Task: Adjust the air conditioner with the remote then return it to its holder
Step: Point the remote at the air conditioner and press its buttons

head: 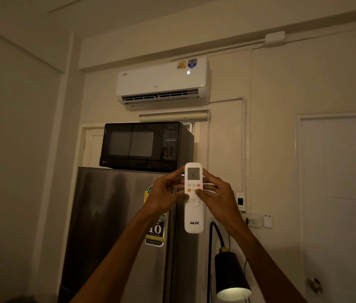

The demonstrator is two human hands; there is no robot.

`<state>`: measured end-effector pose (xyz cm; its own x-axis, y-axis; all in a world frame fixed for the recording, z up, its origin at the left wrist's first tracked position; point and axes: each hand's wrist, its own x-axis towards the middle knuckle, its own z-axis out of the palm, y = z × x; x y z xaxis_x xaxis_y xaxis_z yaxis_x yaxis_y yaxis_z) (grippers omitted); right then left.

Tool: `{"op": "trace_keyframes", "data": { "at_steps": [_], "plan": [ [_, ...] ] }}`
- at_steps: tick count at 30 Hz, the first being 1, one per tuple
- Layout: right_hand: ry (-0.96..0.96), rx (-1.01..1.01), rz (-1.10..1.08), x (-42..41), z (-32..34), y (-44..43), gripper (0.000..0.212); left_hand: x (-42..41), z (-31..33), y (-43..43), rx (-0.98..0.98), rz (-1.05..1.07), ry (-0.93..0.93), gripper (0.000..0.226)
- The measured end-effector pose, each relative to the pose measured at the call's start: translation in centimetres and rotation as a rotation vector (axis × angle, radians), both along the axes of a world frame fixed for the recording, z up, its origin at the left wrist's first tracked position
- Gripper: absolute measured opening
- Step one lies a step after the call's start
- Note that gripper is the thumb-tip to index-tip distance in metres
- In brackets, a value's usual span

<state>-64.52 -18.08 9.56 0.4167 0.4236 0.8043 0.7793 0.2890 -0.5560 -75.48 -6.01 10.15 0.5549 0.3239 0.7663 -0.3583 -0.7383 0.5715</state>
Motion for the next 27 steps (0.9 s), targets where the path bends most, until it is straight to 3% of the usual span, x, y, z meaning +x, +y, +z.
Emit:
{"op": "trace_keyframes", "data": {
  "at_steps": [27],
  "plan": [
    [-0.033, 0.033, -0.04, 0.4, -0.09, 0.87, 0.057, 0.3, 0.09, 0.75, 0.015, 0.009, 0.017, 0.07]
  ]
}}
